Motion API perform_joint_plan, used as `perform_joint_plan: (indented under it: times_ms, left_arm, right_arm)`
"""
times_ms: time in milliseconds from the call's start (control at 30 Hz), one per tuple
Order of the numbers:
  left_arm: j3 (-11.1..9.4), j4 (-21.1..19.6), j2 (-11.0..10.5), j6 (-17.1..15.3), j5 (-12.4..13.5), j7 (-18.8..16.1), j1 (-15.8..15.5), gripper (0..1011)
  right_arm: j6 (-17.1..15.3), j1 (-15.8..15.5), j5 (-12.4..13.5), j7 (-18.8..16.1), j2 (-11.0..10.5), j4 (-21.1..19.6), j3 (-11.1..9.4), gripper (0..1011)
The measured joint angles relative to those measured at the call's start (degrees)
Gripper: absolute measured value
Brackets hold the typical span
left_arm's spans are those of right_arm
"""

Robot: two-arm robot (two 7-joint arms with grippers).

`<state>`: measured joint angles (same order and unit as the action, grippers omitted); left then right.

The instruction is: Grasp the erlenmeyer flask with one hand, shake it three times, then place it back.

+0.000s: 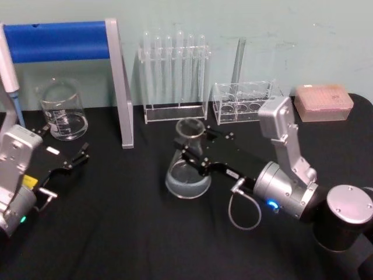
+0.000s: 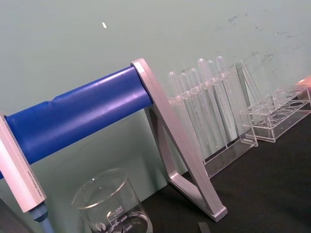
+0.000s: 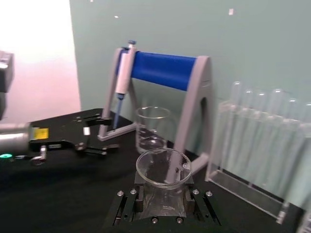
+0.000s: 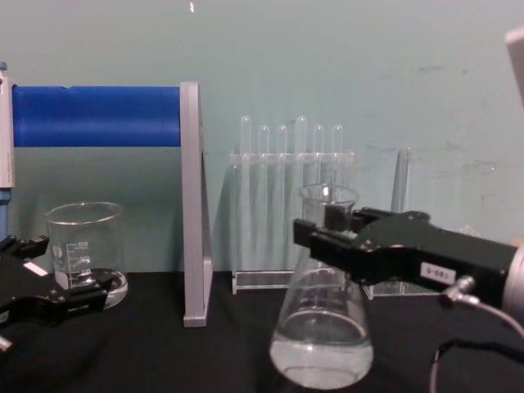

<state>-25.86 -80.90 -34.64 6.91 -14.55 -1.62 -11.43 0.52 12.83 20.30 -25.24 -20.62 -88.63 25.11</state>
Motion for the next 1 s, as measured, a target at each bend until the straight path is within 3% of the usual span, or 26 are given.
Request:
perform_joint_plan:
  times_ms: [1000]
  left_arm:
    - [0.0,0.0,0.0,0.0,0.0,0.0,0.0,1001]
  right_arm:
    - [0.63,-1.23,-0.71,5.82,-1.1,1.92,-9.55,449]
